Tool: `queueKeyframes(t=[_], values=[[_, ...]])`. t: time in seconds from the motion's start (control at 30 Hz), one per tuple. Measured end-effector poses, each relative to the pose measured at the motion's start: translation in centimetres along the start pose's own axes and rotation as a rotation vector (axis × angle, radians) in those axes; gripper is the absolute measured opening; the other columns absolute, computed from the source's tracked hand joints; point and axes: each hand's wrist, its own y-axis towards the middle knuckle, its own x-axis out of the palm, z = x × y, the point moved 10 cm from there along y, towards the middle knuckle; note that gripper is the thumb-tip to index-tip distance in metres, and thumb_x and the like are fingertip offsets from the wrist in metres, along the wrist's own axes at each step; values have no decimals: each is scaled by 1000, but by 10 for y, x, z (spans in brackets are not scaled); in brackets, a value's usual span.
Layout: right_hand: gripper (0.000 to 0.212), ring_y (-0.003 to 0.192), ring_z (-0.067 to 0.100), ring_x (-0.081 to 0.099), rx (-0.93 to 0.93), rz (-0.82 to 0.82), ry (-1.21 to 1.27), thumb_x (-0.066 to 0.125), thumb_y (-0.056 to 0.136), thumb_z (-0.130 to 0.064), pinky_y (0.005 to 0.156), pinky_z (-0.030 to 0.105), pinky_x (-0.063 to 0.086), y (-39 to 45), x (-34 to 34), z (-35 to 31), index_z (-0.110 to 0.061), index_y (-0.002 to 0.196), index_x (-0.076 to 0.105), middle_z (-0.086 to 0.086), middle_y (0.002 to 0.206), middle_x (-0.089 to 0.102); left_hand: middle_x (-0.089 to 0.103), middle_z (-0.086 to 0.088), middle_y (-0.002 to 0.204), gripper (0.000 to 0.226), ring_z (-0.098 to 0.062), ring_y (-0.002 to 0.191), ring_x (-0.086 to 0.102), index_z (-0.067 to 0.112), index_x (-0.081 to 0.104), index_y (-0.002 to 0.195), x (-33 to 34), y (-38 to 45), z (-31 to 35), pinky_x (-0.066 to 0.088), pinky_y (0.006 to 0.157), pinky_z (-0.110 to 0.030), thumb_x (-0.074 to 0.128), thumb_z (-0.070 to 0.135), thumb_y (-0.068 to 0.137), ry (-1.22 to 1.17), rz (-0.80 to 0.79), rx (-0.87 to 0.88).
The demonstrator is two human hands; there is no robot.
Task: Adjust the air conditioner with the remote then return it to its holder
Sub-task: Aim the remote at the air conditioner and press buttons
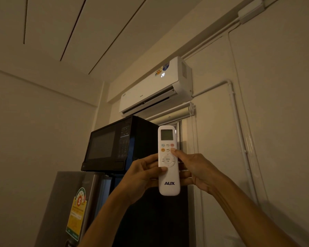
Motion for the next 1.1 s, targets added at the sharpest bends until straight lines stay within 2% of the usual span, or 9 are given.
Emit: queueKeyframes(t=[0.13, 0.4, 1.1], values=[[18, 68, 18, 73, 3, -2, 3, 60, 83, -42, 54, 34, 58, 0, 2, 0, -25, 89, 63, 5, 86, 72, 76, 1, 103, 43, -20, 99, 70, 24, 57, 114, -2, 0, 0, 61, 69, -30, 63, 10, 74, 6, 5, -5], [20, 80, 26, 71, 12, 0, -8, 58, 85, -40, 66, 41, 59, 2, 6, 1, -22, 92, 62, 9, 92, 71, 76, 2, 102, 42, -19, 97, 71, 24, 57, 113, -7, 0, -4, 60, 67, -28, 62, 8, 75, -6, 5, -16], [20, 69, 20, 73, 31, -9, 3, 60, 83, -41, 55, 35, 58, 6, 8, 13, -23, 92, 62, 6, 87, 71, 76, 0, 103, 44, -20, 98, 70, 21, 57, 116, -11, -2, -15, 61, 68, -30, 63, 8, 74, -25, 10, -38]])
